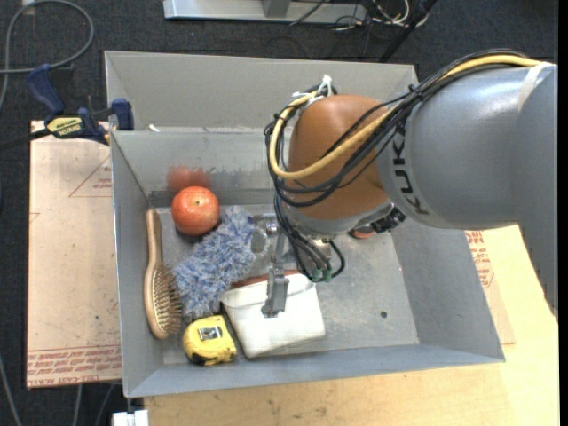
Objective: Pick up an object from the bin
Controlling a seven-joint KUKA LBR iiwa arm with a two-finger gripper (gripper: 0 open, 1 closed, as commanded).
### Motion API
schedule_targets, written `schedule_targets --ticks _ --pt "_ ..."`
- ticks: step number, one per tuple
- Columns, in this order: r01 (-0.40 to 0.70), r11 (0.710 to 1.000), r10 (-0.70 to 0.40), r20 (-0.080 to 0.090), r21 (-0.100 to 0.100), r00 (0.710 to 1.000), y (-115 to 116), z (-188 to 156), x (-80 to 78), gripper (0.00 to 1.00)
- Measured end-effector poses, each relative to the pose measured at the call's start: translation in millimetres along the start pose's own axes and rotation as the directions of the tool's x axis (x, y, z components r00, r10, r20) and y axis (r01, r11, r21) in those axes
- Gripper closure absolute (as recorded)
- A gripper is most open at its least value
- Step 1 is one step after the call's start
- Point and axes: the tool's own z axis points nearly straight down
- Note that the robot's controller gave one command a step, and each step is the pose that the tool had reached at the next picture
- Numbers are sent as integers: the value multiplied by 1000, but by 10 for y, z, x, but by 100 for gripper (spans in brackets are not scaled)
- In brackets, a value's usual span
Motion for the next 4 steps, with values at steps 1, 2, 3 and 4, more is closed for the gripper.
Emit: schedule_targets --ticks 1,2,3,4 --pt "-3 1000 3 8 -1 1000 -7 -45 -18 0" --pt "198 980 -198 12 0 980 167 201 -384 0" --pt "368 930 -368 13 0 930 421 293 -613 0" --pt "404 915 -404 12 2 915 297 260 -594 0"
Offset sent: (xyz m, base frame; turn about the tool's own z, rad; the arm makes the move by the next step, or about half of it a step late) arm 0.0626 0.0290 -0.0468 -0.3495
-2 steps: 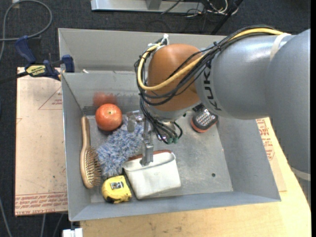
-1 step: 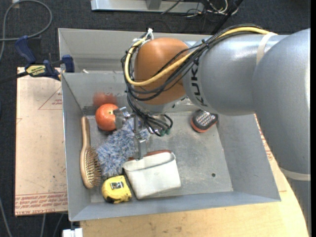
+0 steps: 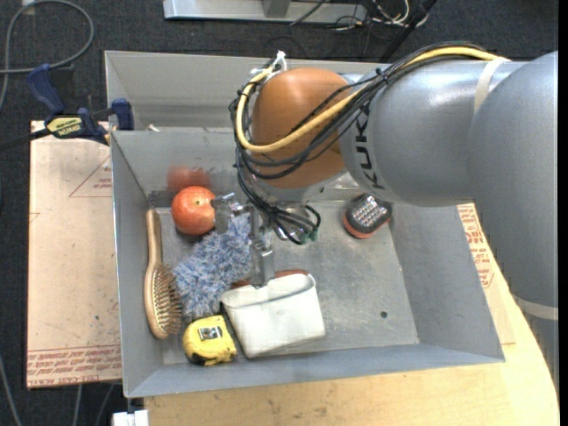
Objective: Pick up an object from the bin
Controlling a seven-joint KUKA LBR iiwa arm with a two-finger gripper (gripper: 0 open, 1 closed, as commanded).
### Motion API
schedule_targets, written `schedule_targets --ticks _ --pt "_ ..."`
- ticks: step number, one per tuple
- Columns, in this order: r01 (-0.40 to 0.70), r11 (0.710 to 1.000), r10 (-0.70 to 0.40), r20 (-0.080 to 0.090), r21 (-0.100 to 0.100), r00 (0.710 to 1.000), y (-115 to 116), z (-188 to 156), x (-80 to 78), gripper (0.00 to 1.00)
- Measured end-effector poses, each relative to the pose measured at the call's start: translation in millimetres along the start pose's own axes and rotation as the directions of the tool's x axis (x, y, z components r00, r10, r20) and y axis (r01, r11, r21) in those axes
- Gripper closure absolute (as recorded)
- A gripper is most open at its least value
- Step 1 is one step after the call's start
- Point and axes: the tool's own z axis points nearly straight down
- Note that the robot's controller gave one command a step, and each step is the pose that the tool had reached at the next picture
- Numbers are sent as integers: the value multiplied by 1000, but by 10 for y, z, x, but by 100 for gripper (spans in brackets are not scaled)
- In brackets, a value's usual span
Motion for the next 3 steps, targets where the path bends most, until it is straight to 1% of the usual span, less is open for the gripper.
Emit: schedule_targets --ticks 1,2,3 --pt "230 973 -230 7 2 973 60 442 -45 0" --pt "176 984 -176 8 -2 984 -33 764 -44 100" --pt "176 984 -176 8 -2 984 -34 764 -44 100"
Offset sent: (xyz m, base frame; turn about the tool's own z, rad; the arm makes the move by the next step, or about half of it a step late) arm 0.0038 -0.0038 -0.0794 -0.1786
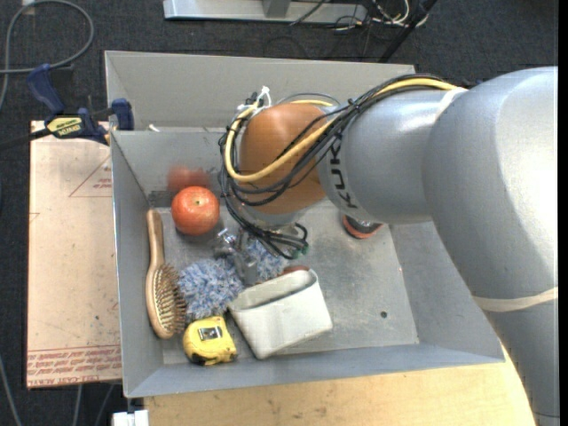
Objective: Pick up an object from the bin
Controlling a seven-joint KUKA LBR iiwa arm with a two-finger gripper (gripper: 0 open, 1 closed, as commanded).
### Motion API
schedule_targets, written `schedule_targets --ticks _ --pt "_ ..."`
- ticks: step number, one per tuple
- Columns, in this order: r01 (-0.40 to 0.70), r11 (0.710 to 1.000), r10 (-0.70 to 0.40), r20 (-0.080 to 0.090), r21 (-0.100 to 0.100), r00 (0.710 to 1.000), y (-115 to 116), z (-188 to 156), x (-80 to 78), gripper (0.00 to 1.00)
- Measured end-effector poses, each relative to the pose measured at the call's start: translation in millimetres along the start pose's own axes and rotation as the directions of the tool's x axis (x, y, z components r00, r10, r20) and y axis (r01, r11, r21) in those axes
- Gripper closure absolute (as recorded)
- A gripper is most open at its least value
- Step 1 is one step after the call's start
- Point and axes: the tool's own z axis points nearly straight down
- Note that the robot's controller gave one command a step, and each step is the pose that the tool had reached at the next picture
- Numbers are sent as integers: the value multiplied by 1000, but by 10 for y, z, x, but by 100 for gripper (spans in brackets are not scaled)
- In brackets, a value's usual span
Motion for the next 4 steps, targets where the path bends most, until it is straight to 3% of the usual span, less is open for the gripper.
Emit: schedule_targets --ticks 3,4 --pt "-1 1000 1 -3 -1 1000 6 -119 13 100" --pt "-1 1000 1 -9 -4 1000 15 -306 28 100"
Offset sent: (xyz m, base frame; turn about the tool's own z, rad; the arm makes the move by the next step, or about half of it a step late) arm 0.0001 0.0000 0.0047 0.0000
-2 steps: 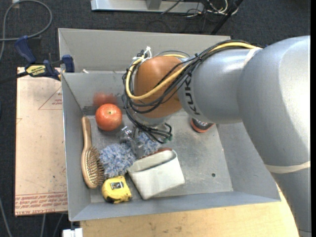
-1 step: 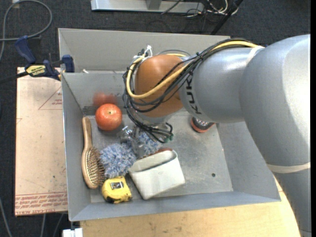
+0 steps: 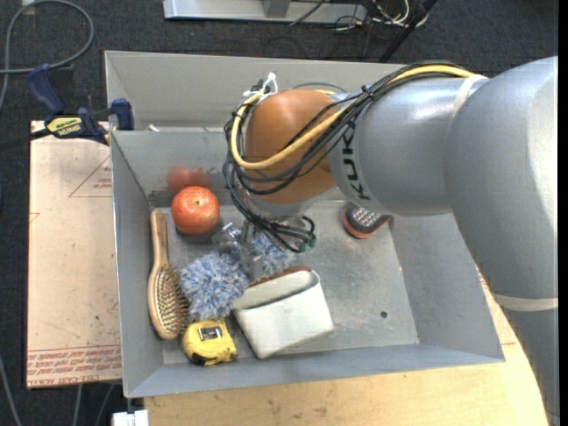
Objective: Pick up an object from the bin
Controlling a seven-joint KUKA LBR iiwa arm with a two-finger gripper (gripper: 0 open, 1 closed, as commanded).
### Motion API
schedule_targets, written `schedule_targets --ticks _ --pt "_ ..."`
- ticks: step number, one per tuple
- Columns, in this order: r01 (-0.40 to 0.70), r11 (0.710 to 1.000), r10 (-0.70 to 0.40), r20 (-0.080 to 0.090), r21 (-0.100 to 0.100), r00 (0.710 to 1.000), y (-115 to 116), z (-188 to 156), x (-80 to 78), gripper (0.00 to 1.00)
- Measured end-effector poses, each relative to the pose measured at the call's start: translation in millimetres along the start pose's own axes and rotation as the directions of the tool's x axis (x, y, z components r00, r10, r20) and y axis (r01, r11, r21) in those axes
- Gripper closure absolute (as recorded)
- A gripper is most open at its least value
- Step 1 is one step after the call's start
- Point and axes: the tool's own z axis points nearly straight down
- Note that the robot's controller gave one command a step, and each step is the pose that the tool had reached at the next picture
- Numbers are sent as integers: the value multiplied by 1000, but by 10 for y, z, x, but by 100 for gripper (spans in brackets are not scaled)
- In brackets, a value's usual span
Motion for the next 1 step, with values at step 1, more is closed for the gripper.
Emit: schedule_targets --ticks 1 --pt "-1 1000 1 7 3 1000 -5 -237 -19 100"
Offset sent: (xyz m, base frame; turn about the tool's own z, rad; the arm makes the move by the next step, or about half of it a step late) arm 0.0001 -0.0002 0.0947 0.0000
